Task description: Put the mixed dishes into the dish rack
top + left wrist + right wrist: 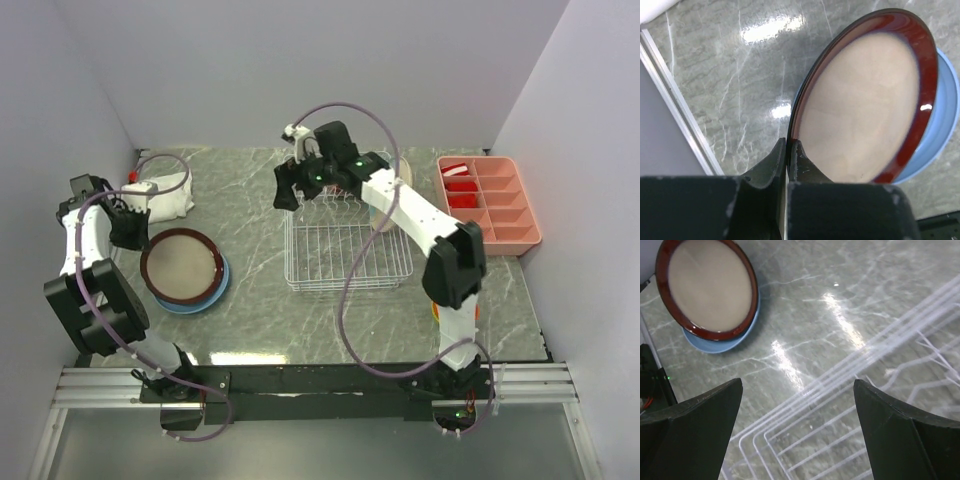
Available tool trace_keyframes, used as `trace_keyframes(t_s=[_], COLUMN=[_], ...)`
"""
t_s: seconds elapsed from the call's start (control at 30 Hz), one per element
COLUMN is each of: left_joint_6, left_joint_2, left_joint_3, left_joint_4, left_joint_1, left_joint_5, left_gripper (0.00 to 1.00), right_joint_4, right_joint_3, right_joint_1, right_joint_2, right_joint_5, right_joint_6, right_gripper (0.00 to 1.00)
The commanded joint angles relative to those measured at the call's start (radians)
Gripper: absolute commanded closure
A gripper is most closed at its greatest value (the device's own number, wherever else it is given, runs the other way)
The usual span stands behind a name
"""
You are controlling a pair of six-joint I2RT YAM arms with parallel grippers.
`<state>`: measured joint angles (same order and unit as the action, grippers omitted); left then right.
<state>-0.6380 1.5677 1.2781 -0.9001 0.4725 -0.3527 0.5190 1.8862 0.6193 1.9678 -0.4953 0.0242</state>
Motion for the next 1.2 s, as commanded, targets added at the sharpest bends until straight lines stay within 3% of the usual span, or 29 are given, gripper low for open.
trace_keyframes(t_s=[0.0,0.2,0.3,0.73,1.17], left_joint_6=[-0.023,-0.215,-0.27,-0.207,-0.178], left_joint_2=[-0.06,-0.271,-0.38,-0.394,-0.437], left_joint_3=[-0.061,-0.185,-0.253,-0.243,-0.223], left_joint_4=[0.097,0.125,0.181,0.205,0.221], left_joint_1=[0.0,0.002,0.003,0.002,0.002], left_joint_5=[-0.086,-0.297,-0.357,-0.419,-0.454], left_gripper=[0.99,0.99,0.99,0.99,0.99], right_joint_4=[-0.01,-0.068,-0.079,-0.198,-0.441], right_joint_3=[0.148,0.266,0.327,0.542,0.59], right_joint_1=[0.033,0.066,0.079,0.151,0.191], right_joint_2=[0.109,0.282,0.368,0.571,0.717], right_joint_5=[-0.178,-0.402,-0.434,-0.428,-0.485], right_joint_6=[0.019,0.026,0.019,-0.052,-0.234], right_gripper=[0.0,0.0,0.0,0.0,0.0])
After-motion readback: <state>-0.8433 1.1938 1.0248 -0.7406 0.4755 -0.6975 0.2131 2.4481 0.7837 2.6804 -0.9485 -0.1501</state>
